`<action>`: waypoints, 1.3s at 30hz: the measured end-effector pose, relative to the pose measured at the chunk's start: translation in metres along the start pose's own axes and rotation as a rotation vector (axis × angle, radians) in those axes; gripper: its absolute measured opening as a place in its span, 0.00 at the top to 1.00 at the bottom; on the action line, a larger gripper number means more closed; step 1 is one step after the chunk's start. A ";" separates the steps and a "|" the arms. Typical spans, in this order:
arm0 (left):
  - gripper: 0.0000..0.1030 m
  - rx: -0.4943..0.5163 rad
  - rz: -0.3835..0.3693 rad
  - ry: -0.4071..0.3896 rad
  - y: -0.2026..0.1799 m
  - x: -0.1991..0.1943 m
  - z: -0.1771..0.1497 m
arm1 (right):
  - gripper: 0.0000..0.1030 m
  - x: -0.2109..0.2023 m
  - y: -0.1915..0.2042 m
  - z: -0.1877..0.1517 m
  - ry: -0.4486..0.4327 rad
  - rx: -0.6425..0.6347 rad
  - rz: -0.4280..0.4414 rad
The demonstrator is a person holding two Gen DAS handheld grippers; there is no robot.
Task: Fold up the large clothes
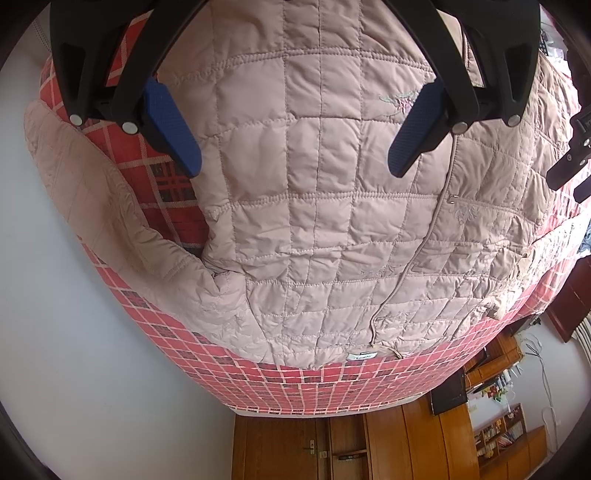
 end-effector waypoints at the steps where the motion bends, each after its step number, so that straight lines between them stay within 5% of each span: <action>1: 0.04 0.000 0.000 0.000 0.000 0.000 0.000 | 0.03 0.000 0.000 0.000 0.000 0.000 0.000; 28: 0.04 -0.006 -0.036 0.004 -0.009 -0.002 0.005 | 0.03 -0.008 -0.014 0.006 -0.038 0.005 -0.016; 34: 0.04 0.019 -0.076 0.003 -0.022 0.002 0.013 | 0.03 -0.023 -0.071 0.011 -0.101 0.085 -0.056; 39: 0.04 0.017 -0.113 0.015 -0.028 0.009 0.014 | 0.03 -0.022 -0.180 -0.004 -0.025 0.245 -0.156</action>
Point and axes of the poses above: each gripper's, at about its wrist camera, not at the fingertips, and x roughly the way its jaws point, y to its left, z to its top, the point moved 9 cm from there along x, roughly the way its jaws point, and after that the axes turned 2 degrees about -x, right-handed, at the moved point
